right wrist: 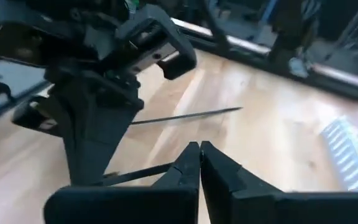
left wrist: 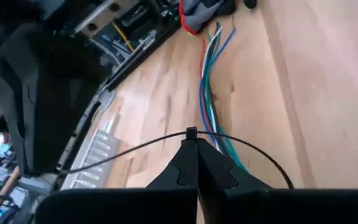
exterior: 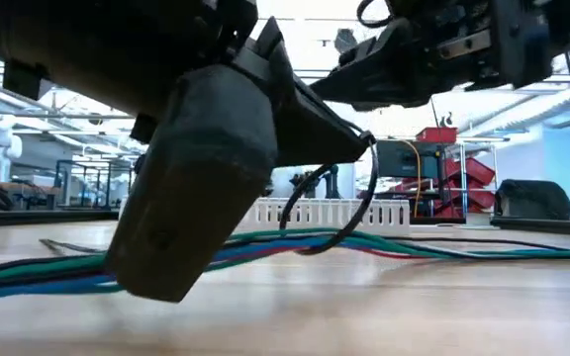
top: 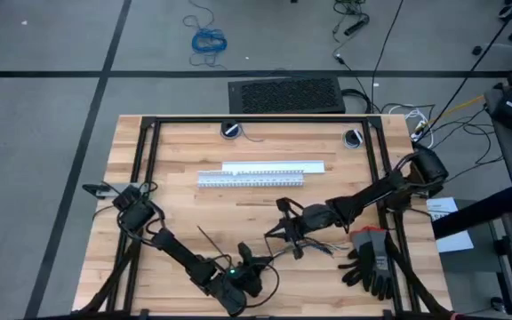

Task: Ziptie cables
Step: Assemble the cable wires with the second cable zip tie

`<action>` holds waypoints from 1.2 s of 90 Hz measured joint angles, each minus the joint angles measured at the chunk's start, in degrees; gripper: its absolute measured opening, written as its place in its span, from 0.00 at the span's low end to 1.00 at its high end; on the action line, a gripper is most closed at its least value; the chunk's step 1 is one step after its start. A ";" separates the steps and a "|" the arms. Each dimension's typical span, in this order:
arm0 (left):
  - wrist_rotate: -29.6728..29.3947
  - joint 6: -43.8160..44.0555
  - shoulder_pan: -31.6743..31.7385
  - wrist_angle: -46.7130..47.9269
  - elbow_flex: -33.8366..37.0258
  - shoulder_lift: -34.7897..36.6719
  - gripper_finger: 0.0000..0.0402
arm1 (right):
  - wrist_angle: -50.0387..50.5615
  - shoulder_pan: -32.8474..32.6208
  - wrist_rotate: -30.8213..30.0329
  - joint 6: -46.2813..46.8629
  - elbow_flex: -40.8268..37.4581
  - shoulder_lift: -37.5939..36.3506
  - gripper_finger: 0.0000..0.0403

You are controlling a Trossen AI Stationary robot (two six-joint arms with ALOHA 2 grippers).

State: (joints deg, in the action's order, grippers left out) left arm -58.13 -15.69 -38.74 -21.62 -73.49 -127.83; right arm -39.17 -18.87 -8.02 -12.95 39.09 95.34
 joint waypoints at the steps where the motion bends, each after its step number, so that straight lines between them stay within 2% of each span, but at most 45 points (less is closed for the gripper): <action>1: 0.24 0.28 0.08 -0.16 -0.02 -0.17 0.00 | -0.08 -0.17 -0.56 -0.29 0.00 -0.01 0.00; 13: 1.35 7.04 0.80 -1.95 -0.29 -2.86 0.00 | 0.31 -2.28 -8.21 -3.15 0.02 0.04 0.00; 25: 1.42 13.94 0.91 -2.20 -0.27 -4.48 0.00 | 0.28 -5.41 -20.03 -6.46 0.02 1.59 0.00; 42: 0.87 13.85 0.70 -3.78 -0.12 -4.64 0.00 | -6.78 -7.47 -30.80 -11.76 0.04 6.40 0.00; 56: 6.14 17.07 0.67 -3.87 -0.33 -4.74 0.00 | -14.97 -7.37 -35.14 -15.41 0.04 9.83 0.00; 69: 7.04 19.27 -0.03 -3.53 -0.90 -4.80 0.00 | -19.70 -7.39 -38.33 -19.61 0.04 11.42 0.00; 78: 7.00 25.30 -0.07 -3.17 -0.86 -4.87 0.00 | -19.71 -7.41 -38.72 -20.31 0.04 11.68 0.00; 96: 0.21 29.79 -0.50 -2.54 -0.73 -4.93 0.01 | -17.81 -8.53 -39.03 -19.45 0.04 11.68 0.00; 108: -3.27 29.77 -0.97 -2.21 -0.59 -4.33 0.06 | -17.67 -9.37 -40.44 -20.80 0.04 11.68 0.00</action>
State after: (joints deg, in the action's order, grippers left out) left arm -61.40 14.08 -39.71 -23.83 -74.08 -132.16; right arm -56.84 -28.24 -48.46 -33.75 39.13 107.02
